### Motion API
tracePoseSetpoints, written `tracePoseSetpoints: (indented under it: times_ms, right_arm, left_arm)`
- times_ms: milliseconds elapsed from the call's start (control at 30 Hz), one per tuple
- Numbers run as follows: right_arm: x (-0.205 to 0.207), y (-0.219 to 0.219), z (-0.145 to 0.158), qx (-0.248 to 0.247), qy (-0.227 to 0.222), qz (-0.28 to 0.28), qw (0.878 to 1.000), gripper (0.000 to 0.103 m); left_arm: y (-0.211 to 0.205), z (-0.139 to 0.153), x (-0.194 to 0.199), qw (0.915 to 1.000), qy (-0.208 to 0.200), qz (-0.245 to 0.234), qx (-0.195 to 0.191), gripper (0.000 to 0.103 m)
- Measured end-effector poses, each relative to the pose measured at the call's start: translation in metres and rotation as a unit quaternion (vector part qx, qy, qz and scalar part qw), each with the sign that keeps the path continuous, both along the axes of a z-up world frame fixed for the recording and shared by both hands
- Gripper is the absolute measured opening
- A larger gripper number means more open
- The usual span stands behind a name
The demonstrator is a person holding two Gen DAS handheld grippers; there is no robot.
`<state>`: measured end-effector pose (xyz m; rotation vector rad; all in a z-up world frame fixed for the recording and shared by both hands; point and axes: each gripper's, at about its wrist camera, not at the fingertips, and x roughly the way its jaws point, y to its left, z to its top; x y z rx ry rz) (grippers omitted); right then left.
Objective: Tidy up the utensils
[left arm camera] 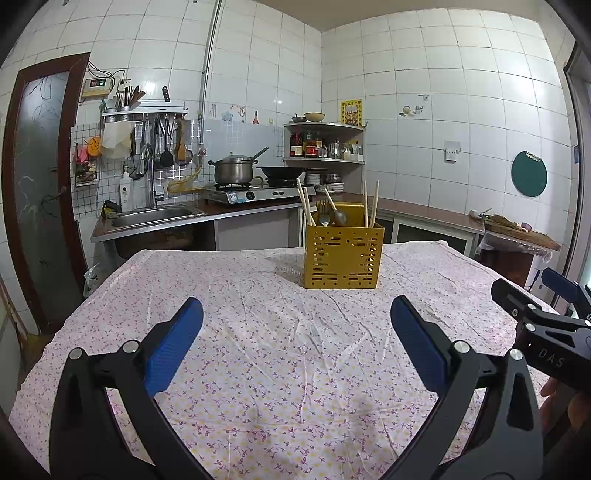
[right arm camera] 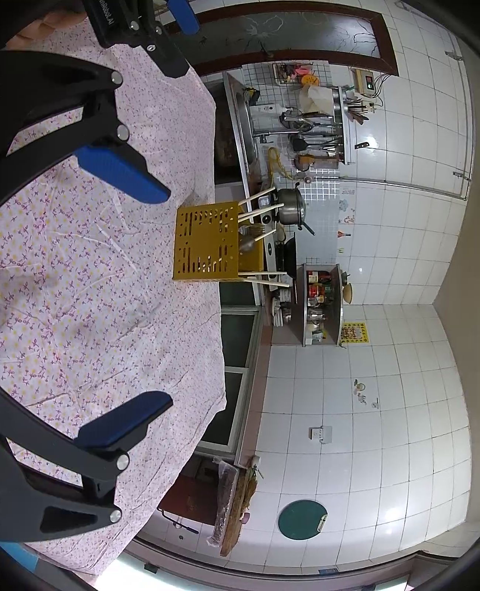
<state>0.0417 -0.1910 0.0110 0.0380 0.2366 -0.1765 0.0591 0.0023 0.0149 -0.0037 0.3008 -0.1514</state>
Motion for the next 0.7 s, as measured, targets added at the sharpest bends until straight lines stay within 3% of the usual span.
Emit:
tracePoseSetpoints:
  times_ms: [700]
  right_arm:
    - [-0.0001, 0.0007, -0.0025, -0.003, 0.0, -0.002, 1.0, 0.099]
  left_arm:
    - [0.0024, 0.0012, -0.0007, 1.0, -0.002, 0.0, 0.003, 0.098]
